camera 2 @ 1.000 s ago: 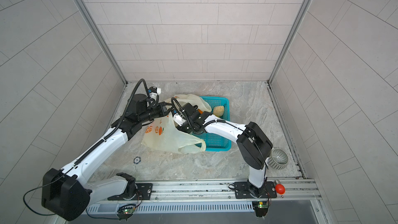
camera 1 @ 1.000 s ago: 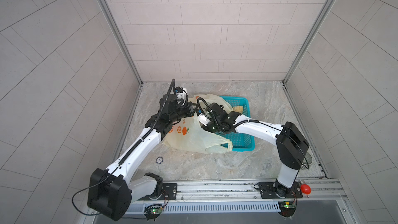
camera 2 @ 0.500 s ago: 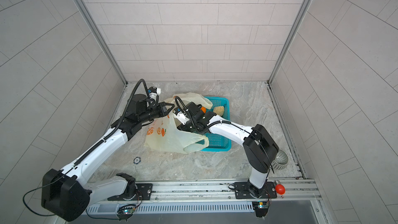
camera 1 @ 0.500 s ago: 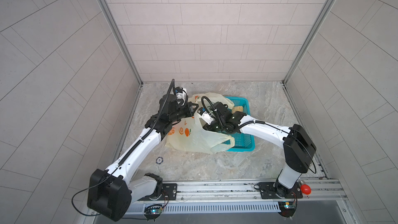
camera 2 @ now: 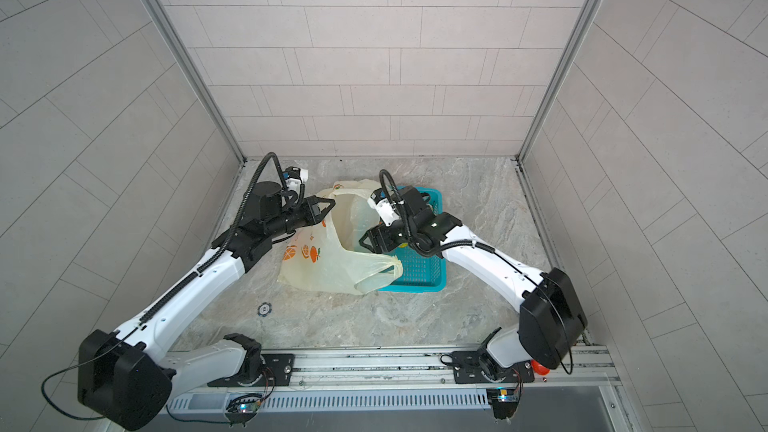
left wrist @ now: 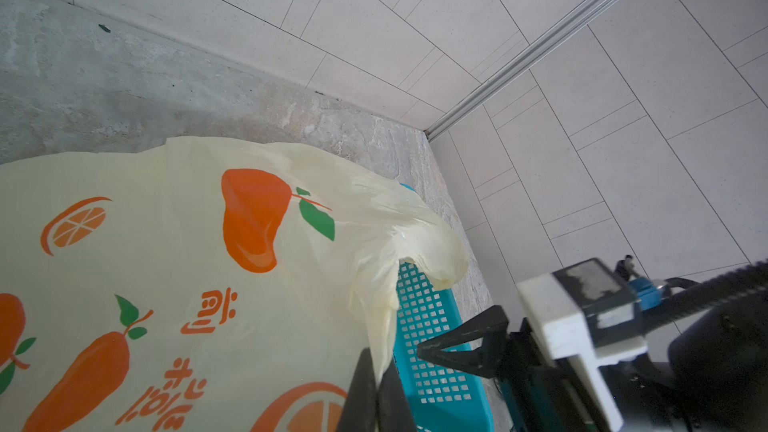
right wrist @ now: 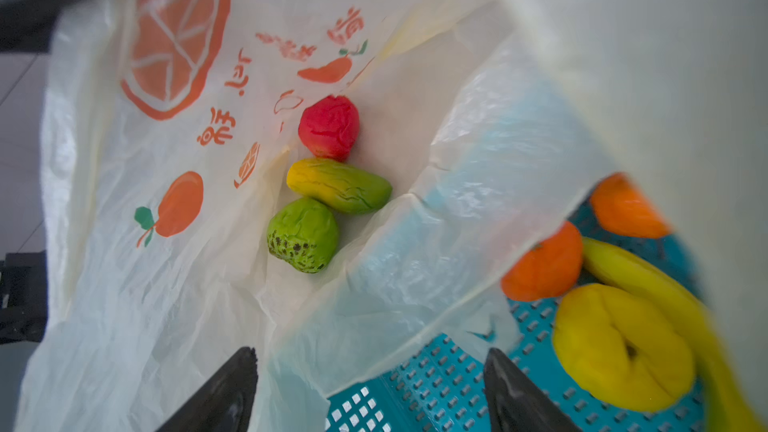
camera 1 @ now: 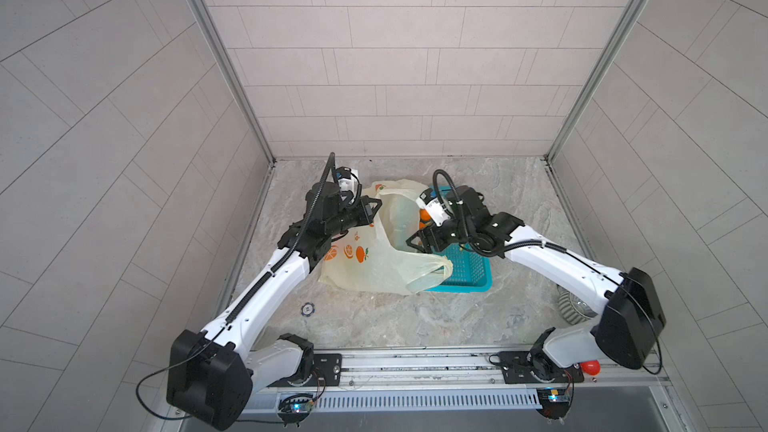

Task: Place the fruits into the plastic bag
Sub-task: 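Move the right gripper back over the basket above the yellow lumpy fruit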

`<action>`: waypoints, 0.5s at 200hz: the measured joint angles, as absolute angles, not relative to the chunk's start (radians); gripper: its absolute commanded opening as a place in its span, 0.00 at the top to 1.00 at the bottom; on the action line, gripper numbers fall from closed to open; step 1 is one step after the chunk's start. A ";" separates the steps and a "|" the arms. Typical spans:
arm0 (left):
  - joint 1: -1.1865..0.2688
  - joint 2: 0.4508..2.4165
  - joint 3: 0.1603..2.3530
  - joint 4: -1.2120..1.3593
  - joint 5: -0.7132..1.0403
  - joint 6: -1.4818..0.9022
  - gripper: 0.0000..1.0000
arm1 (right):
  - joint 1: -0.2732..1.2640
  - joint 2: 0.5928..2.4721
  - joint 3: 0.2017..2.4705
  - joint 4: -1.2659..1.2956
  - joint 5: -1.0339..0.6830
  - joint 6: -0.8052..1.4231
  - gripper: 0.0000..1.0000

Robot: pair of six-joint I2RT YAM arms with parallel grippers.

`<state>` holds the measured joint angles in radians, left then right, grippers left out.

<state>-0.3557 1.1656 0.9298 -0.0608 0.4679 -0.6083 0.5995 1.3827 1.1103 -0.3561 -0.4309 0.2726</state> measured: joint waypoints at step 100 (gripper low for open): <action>-0.356 1.166 0.930 -0.062 0.466 -0.601 1.00 | 0.353 1.251 0.824 -0.200 -0.227 0.522 0.19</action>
<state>-0.3557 1.1660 0.9298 -0.0620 0.4656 -0.6010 0.3534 1.2514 0.8238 -0.2005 -0.2272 0.5220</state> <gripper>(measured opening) 0.055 0.814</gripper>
